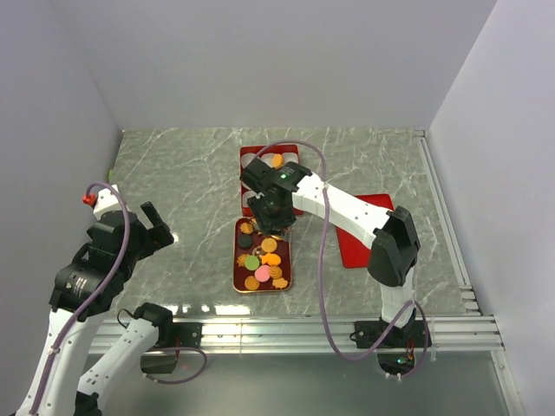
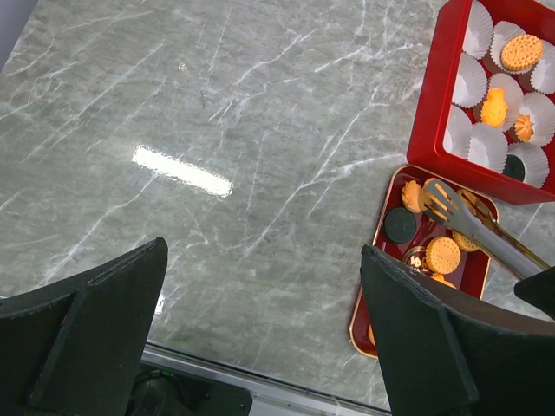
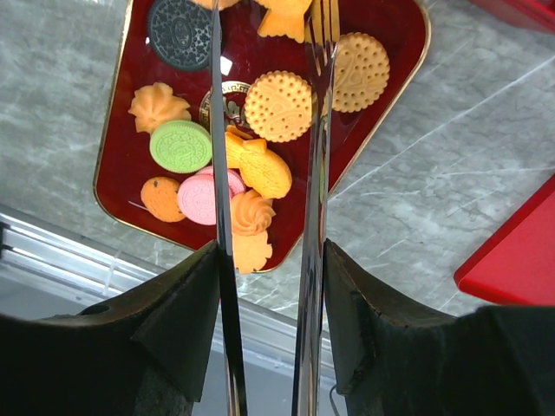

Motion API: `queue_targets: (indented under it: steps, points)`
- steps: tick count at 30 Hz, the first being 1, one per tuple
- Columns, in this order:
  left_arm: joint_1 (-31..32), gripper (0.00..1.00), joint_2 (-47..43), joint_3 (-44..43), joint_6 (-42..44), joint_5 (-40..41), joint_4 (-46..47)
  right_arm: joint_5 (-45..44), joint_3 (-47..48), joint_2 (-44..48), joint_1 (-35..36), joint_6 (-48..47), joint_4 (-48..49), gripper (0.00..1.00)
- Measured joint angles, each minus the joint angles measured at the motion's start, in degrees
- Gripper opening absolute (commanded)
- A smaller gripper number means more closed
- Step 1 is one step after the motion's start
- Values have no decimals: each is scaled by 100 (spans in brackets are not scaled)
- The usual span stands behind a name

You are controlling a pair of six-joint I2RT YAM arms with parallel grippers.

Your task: Pack the cookies

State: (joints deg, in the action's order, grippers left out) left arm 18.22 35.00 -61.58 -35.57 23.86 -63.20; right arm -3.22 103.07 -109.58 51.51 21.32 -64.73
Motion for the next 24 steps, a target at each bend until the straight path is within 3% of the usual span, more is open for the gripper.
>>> queue_targets:
  steps: [15, 24]
  points:
    - [0, 99, -68, 24, 0, 0, 2, -107, 0, -177, 11, -61, -94, 53]
    - [0, 99, -118, 28, 0, 2, 2, 52, 0, -289, 13, -70, -94, 37]
